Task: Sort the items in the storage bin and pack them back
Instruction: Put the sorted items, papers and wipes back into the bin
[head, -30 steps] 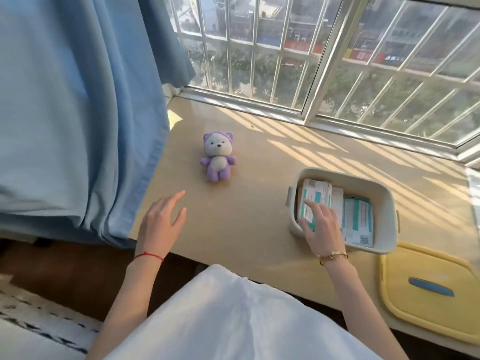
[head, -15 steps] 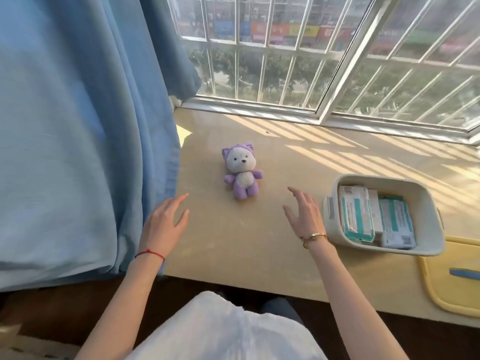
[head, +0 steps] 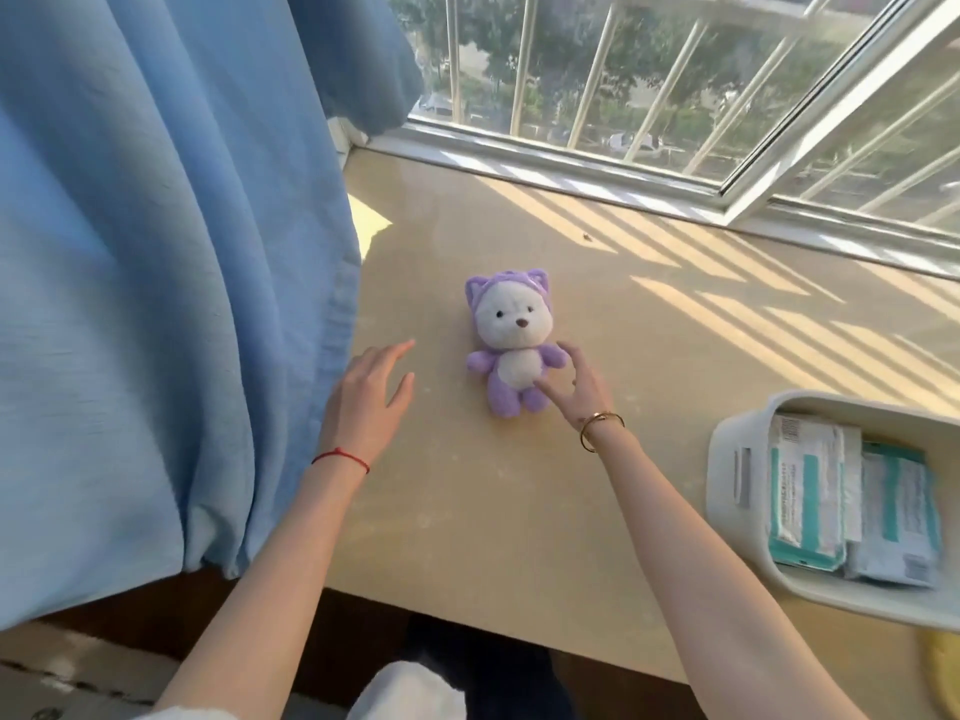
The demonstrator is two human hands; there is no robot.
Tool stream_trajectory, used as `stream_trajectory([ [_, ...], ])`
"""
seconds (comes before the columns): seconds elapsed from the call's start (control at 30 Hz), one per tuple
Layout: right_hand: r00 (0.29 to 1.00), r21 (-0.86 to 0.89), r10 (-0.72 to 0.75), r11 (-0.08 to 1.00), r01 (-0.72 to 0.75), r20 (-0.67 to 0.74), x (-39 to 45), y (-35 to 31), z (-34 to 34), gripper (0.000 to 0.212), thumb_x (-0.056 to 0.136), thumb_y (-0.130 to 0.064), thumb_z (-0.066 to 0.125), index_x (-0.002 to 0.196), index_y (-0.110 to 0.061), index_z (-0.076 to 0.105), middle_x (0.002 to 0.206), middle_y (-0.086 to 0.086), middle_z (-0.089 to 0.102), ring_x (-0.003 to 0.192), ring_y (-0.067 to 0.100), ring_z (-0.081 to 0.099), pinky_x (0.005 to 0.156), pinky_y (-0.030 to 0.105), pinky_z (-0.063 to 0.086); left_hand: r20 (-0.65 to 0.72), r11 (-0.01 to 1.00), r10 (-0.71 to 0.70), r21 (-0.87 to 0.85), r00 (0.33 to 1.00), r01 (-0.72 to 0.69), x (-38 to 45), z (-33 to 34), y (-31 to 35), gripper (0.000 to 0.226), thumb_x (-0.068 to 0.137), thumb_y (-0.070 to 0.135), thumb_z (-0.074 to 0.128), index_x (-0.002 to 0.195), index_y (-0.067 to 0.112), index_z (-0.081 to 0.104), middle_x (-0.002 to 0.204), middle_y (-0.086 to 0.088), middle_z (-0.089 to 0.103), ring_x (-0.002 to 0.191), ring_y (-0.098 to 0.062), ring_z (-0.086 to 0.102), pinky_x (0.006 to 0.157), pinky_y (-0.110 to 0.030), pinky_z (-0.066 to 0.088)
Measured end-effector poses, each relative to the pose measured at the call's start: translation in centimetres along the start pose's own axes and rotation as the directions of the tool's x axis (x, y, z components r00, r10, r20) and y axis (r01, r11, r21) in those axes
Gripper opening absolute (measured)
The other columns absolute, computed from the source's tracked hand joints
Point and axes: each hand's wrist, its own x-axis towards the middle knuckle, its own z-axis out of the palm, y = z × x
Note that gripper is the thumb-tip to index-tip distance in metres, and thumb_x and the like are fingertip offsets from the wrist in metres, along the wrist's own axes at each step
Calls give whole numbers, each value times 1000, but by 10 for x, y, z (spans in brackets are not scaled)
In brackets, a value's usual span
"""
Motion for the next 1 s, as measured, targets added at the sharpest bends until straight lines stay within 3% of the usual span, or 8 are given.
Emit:
stream_trajectory([
  [0.13,999,123,-28,992,24,31,32,12,24,73,74,-34,81,137,-30,43,111,2,54,103,24,53,95,48,47,-28,1000,1,3,1000,-1,-1,19,-19,38,90,14,62,128,16,58,114,-5,64,103,-25,60,90,-37,49],
  [0.3,997,240,-69,968,75,-31,41,25,42,78,62,-41,80,125,-51,35,121,-6,56,111,24,57,91,49,51,1,999,-39,0,999,39,-20,32,-42,40,91,14,61,131,19,56,116,-1,63,105,-21,60,90,-32,47],
  [0.37,996,296,-63,952,78,-61,41,24,47,76,63,-35,78,126,-47,37,120,-4,57,107,27,60,88,47,52,16,998,-56,1,998,56,-27,32,-44,40,91,15,60,131,21,56,116,0,63,104,-19,59,87,-29,46],
  [0.5,997,376,-46,924,69,-69,36,17,53,65,68,-22,70,129,-23,46,113,-4,60,96,20,64,82,32,54,55,998,-66,15,996,65,-37,28,-44,38,92,16,59,130,22,57,115,2,62,103,-16,59,84,-23,43],
  [0.67,995,456,-51,886,84,-86,18,10,43,41,73,-21,68,110,-24,51,102,2,61,86,18,62,78,36,53,77,997,-82,14,994,81,-46,7,-35,39,95,20,55,134,24,54,121,4,60,107,-13,57,83,-22,42],
  [0.83,988,502,-98,852,147,-123,-40,3,15,38,77,-15,67,110,-23,52,108,14,61,93,20,60,82,35,51,105,999,-44,4,994,44,-61,-21,-13,40,97,25,52,137,27,50,126,7,57,112,-10,55,85,-24,44],
  [1.0,967,565,-143,790,239,-210,-126,-9,-18,43,81,-13,67,121,-18,52,117,10,61,107,28,61,89,37,52,92,998,55,-12,994,-54,-82,-45,15,37,95,20,57,132,23,56,122,1,61,111,-16,58,88,-27,45],
])
